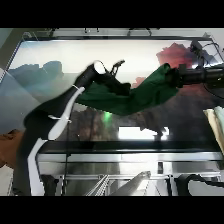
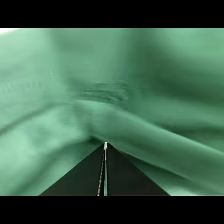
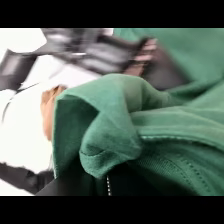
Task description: Fold the shirts.
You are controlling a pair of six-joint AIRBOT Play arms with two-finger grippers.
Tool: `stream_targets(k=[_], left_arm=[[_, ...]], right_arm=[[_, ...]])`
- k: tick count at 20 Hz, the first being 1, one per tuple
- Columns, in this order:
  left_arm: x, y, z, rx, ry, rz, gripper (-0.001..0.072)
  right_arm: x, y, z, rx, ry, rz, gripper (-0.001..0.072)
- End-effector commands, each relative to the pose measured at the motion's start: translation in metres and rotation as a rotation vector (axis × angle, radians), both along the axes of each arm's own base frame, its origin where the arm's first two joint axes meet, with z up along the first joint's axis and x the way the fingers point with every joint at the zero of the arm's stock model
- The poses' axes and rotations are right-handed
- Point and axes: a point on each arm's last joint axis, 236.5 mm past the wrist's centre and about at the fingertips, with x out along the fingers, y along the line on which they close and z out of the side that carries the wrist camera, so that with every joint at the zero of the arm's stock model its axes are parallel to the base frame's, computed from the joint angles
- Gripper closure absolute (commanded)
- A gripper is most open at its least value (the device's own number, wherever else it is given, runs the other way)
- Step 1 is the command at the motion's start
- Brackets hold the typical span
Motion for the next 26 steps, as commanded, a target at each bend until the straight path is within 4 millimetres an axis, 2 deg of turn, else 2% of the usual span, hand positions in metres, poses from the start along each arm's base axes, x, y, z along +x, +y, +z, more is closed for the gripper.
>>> stream_targets(k=[1, 3, 4, 5, 6, 7, 8, 9, 10, 11, 12, 13, 15, 16, 17, 18, 21, 23, 25, 26], left_arm=[[0.002, 0.047, 0.129, -0.235, -0.069, -0.010, 0.0706], [0.012, 0.099, 0.198, -0.310, -0.164, 0.048, 0.0706], [0.014, 0.126, 0.227, -0.335, -0.211, 0.077, 0.0706], [0.017, 0.151, 0.249, -0.343, -0.259, 0.113, 0.0706], [0.019, 0.171, 0.261, -0.340, -0.298, 0.149, 0.0706], [0.018, 0.186, 0.269, -0.334, -0.330, 0.173, 0.0706], [0.017, 0.200, 0.270, -0.326, -0.346, 0.193, 0.0706], [0.014, 0.209, 0.266, -0.318, -0.339, 0.208, 0.0706], [0.012, 0.216, 0.258, -0.311, -0.320, 0.215, 0.0705], [0.008, 0.219, 0.247, -0.305, -0.290, 0.215, 0.0705], [0.005, 0.222, 0.233, -0.301, -0.254, 0.212, 0.0706], [0.002, 0.222, 0.218, -0.297, -0.211, 0.210, 0.0705], [0.001, 0.222, 0.191, -0.293, -0.167, 0.219, 0.0706], [0.000, 0.220, 0.181, -0.294, -0.147, 0.222, 0.0706], [-0.003, 0.218, 0.171, -0.294, -0.128, 0.220, 0.0706], [-0.005, 0.217, 0.164, -0.299, -0.113, 0.217, 0.0706], [-0.011, 0.218, 0.154, -0.295, -0.087, 0.207, 0.0705], [-0.017, 0.219, 0.154, -0.297, -0.073, 0.190, 0.0706], [-0.025, 0.221, 0.154, -0.299, -0.052, 0.161, 0.0706], [-0.027, 0.220, 0.155, -0.305, -0.049, 0.150, 0.0706]], right_arm=[[0.041, 0.044, -0.007, -0.063, -0.106, -0.125, 0.0696], [0.066, 0.095, -0.019, -0.120, -0.212, -0.192, 0.0696], [0.074, 0.128, -0.024, -0.143, -0.277, -0.200, 0.0696], [0.078, 0.162, -0.028, -0.160, -0.337, -0.190, 0.0696], [0.081, 0.197, -0.035, -0.182, -0.402, -0.170, 0.0696], [0.083, 0.235, -0.044, -0.196, -0.455, -0.130, 0.0697], [0.080, 0.278, -0.064, -0.224, -0.513, -0.036, 0.0697], [0.072, 0.312, -0.087, -0.238, -0.527, 0.073, 0.0694], [0.062, 0.339, -0.109, -0.229, -0.491, 0.171, 0.0501], [0.050, 0.357, -0.123, -0.192, -0.425, 0.261, 0.0184], [0.036, 0.367, -0.124, -0.145, -0.365, 0.330, 0.0252], [0.025, 0.372, -0.118, -0.096, -0.329, 0.360, 0.0314], [0.008, 0.370, -0.086, 0.007, -0.292, 0.385, 0.0314], [0.004, 0.359, -0.069, 0.025, -0.285, 0.395, 0.0395], [0.002, 0.343, -0.056, 0.015, -0.290, 0.409, 0.0519], [0.005, 0.320, -0.045, -0.017, -0.288, 0.415, 0.0535], [0.017, 0.239, -0.031, -0.157, -0.209, 0.409, 0.0551], [0.021, 0.186, -0.032, -0.233, -0.108, 0.392, 0.0562], [0.026, 0.142, -0.054, -0.305, 0.021, 0.327, 0.0562], [0.027, 0.126, -0.071, -0.329, 0.087, 0.285, 0.0555]])
